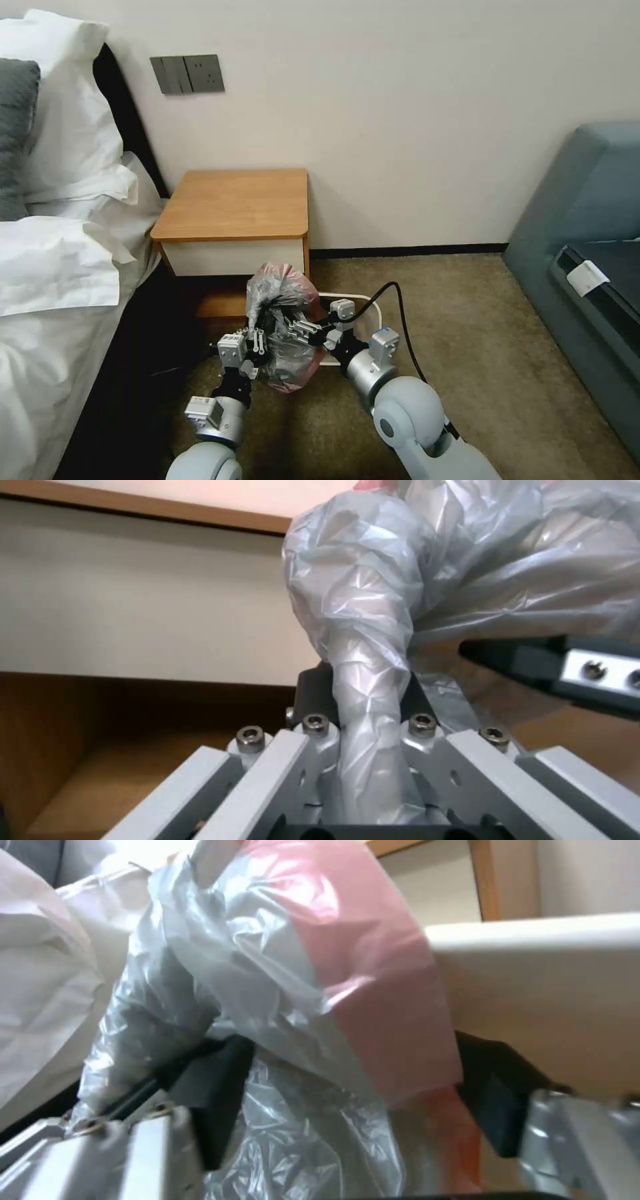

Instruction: Pick up the garbage bag from the table and place it over the trash can.

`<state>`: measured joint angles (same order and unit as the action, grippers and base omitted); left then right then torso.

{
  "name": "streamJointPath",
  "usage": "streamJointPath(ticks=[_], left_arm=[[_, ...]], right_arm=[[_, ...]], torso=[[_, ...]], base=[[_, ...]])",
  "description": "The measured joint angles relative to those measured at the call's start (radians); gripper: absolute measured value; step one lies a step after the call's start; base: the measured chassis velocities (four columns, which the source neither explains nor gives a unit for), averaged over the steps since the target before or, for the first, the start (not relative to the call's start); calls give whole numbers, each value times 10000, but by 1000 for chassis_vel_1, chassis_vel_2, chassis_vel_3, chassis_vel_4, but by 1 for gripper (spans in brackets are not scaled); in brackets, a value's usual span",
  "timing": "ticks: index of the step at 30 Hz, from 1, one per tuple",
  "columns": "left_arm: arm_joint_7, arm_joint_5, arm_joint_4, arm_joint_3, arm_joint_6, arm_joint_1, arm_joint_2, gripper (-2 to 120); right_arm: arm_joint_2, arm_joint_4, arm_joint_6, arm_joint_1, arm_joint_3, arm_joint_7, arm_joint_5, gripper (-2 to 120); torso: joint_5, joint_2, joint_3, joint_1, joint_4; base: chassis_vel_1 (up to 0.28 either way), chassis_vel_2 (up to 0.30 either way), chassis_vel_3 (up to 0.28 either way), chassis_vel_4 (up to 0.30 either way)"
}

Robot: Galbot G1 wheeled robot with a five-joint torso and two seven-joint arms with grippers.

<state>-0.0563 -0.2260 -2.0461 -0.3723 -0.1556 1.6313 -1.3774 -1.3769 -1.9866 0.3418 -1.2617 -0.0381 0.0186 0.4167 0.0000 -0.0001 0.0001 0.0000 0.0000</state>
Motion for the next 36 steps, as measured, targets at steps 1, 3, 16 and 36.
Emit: streamJointPath(ticks=[1, 3, 16, 36], left_arm=[[0, 0, -5, -5, 1, 0, 1, 6], [0, 0, -12, -7, 0, 1, 1, 6], [-21, 12, -18, -16, 23, -1, -59, 6], [-182, -228, 115, -215, 104, -117, -160, 6]], right_arm=[[-13, 9, -17, -7, 0, 23, -7, 63], [-15, 17, -34, -17, 2, 24, -14, 59], [34, 40, -257, -111, 40, 31, -127, 13], [787, -1452, -375, -599, -472, -224, -480, 0]], torso=[[0, 0, -1, 0, 0], [0, 1, 0, 0, 0], [0, 0, -1, 0, 0], [1, 1, -1, 0, 0]], base=[[0, 0, 0, 0], [0, 0, 0, 0], [0, 0, 0, 0], [0, 0, 0, 0]])
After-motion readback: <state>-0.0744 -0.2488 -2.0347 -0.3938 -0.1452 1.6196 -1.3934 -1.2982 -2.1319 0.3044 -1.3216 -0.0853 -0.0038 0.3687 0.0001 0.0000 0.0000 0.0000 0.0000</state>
